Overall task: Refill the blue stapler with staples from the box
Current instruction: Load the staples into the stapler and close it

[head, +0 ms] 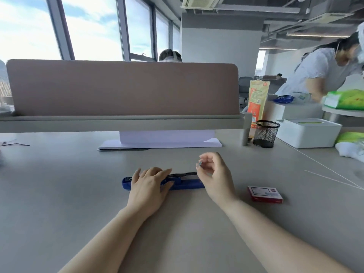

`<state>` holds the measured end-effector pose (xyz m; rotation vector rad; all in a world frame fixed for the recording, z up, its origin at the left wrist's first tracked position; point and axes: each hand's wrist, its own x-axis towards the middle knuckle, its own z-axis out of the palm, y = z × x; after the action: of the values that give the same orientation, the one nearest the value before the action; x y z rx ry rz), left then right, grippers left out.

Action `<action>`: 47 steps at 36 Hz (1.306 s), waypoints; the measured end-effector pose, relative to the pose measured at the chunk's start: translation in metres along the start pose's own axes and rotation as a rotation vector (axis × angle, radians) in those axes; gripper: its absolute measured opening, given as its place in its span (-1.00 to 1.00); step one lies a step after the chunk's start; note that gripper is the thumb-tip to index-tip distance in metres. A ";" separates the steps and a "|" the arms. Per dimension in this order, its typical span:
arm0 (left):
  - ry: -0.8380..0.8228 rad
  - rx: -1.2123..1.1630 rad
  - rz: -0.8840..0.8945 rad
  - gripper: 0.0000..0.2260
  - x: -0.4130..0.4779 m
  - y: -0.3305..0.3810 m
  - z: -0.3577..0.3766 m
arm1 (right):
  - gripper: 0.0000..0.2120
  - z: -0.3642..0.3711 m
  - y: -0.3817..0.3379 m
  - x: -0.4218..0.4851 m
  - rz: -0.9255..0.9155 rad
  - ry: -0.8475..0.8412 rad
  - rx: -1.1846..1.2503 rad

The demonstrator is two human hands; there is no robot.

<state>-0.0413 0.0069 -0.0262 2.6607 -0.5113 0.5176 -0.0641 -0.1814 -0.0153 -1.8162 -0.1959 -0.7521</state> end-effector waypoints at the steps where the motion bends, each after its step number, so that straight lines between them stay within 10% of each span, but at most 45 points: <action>1: 0.005 -0.002 0.001 -0.65 0.001 -0.001 0.000 | -0.76 -0.001 0.000 0.000 0.008 0.008 0.007; 47: 0.128 -0.146 0.066 -0.80 -0.002 -0.003 -0.004 | -0.60 -0.009 0.005 -0.004 -0.239 -0.253 -0.410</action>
<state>-0.0426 0.0112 -0.0246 2.4608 -0.5772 0.6404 -0.0683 -0.1902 -0.0197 -2.3076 -0.4577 -0.7649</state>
